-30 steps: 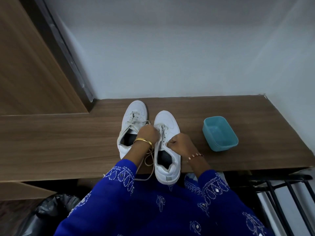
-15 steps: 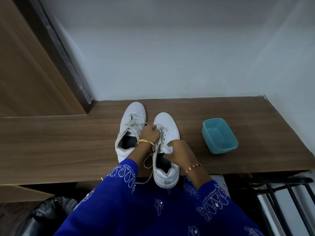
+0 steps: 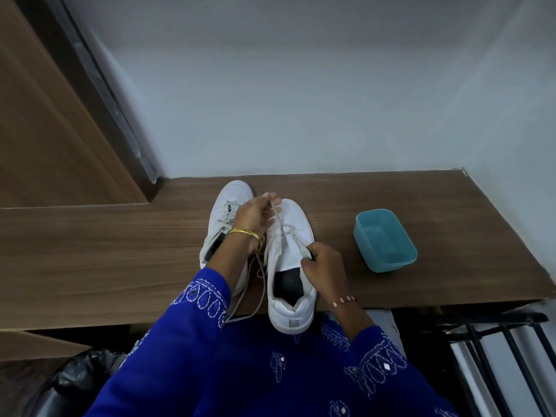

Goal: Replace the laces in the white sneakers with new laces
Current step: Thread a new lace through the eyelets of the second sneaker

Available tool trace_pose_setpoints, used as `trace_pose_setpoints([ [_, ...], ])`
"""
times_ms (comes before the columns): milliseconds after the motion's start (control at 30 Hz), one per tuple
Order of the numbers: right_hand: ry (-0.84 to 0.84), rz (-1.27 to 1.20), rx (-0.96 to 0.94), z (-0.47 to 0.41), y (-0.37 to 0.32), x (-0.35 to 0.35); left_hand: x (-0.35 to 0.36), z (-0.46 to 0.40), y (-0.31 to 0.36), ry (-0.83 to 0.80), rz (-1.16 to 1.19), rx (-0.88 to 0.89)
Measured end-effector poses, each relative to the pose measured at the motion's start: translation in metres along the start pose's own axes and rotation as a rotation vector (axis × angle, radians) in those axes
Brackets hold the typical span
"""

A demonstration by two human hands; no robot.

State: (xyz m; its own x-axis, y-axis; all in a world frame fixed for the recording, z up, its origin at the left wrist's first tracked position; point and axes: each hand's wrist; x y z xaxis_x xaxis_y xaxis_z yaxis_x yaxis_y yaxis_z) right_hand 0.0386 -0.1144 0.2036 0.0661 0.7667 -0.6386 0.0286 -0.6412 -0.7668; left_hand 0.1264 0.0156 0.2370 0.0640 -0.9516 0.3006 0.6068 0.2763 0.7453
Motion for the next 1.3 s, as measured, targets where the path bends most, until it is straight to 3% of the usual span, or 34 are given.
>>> trace_pose_setpoints([
  [100,0.002,-0.001,0.012,0.001,0.001,0.000,-0.001,0.012,0.013,0.006,0.114,0.072],
  [267,-0.033,-0.024,0.039,-0.001,0.001,-0.003,-0.005,0.030,0.041,0.012,0.081,0.255],
  [433,-0.263,-0.074,0.013,-0.016,-0.008,-0.025,-0.002,0.048,0.063,-0.061,0.067,0.324],
  [600,-0.043,-0.118,-0.101,-0.049,-0.036,-0.044,0.012,0.067,0.068,-0.184,-0.230,0.272],
  [767,-0.076,-0.159,-0.332,-0.070,-0.069,-0.047,0.017,0.081,0.069,-0.339,-0.366,0.249],
  [900,-0.104,-0.297,-0.315,-0.067,-0.077,-0.046,0.014,0.090,0.077,-0.391,-0.367,0.242],
  [1067,-0.015,-0.416,-0.248,-0.061,-0.066,-0.051,0.002,0.087,0.080,-0.291,-0.318,0.284],
  [1233,0.088,-0.464,-0.153,-0.055,-0.050,-0.075,-0.021,0.076,0.083,-0.045,-0.121,0.292],
  [1300,0.111,-0.462,-0.131,-0.050,-0.048,-0.084,-0.032,0.072,0.080,0.145,-0.182,0.352],
])
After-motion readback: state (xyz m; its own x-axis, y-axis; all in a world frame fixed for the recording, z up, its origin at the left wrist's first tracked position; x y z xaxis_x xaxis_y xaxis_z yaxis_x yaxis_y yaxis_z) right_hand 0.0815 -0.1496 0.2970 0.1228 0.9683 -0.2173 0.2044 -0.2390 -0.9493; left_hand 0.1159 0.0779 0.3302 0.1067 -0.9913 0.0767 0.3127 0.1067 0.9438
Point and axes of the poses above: each hand's wrist, its own z-axis away from the middle knuckle, its own x-axis out of the palm, y = z × x, and after that the axes turned 14 degrees about -x, right-handed
